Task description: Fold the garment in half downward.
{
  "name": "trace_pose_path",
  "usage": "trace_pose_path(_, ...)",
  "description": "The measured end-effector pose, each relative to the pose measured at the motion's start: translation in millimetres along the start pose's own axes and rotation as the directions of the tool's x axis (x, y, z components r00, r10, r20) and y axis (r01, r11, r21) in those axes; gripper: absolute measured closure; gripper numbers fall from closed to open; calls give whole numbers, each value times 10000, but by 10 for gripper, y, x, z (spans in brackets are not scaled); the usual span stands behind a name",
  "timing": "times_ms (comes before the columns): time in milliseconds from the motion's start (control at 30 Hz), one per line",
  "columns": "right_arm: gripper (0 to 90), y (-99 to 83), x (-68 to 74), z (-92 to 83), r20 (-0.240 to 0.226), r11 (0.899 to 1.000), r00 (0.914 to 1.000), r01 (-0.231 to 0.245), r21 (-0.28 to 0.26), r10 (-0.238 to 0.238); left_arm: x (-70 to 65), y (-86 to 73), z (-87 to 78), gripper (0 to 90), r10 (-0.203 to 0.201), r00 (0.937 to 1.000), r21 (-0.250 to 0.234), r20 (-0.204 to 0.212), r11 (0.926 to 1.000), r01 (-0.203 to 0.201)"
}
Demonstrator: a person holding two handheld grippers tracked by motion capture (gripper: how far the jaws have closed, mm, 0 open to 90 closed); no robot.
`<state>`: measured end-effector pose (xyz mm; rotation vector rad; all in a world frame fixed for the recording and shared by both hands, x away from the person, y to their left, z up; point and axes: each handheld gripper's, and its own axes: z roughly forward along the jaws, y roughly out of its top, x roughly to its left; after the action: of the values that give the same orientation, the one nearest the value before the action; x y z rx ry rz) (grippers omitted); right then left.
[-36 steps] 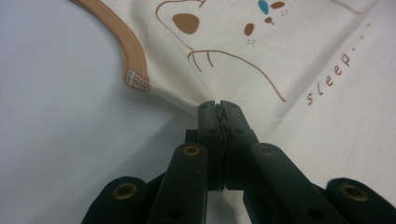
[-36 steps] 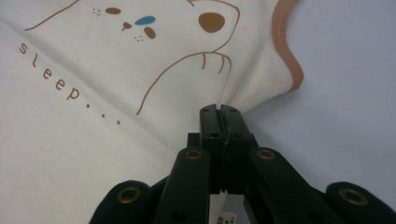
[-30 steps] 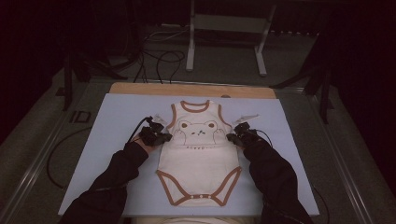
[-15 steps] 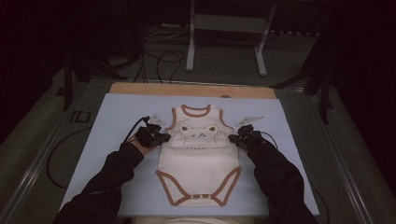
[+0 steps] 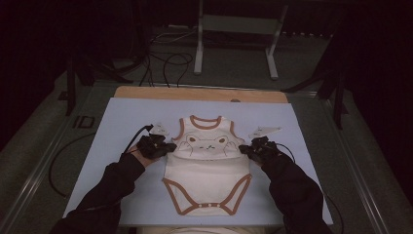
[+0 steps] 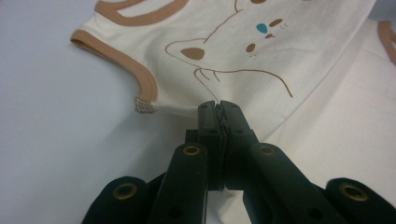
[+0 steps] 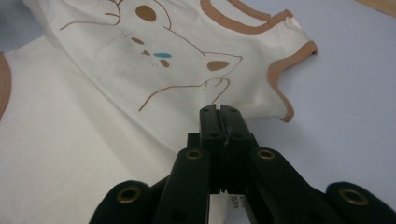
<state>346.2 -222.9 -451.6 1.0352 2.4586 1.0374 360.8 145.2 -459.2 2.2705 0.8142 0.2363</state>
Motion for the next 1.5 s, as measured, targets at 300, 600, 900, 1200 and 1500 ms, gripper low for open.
trace_pose_path(300,895,-71,117,-145,-243,9997,9997,86,-215,-92,-88,-57,-133,893,198,9998,-140,83,9997,-197)
trace_pose_path(600,895,-184,219,-266,-542,9995,9984,125,-285,-141,-228,-150,-216,893,511,9984,-182,233,9986,-506)
trace_pose_path(900,895,-322,346,-341,-799,9996,9966,159,-250,-178,-375,-271,-285,893,736,9965,-210,389,9971,-728)
trace_pose_path(1200,894,-419,434,-405,-913,9995,9957,154,-292,-180,-520,-372,-335,893,932,9942,-203,532,9955,-922)
trace_pose_path(1500,894,-572,490,-436,-1040,9999,9945,80,-150,-96,-649,-505,-325,892,1047,9917,-147,748,9945,-1039)
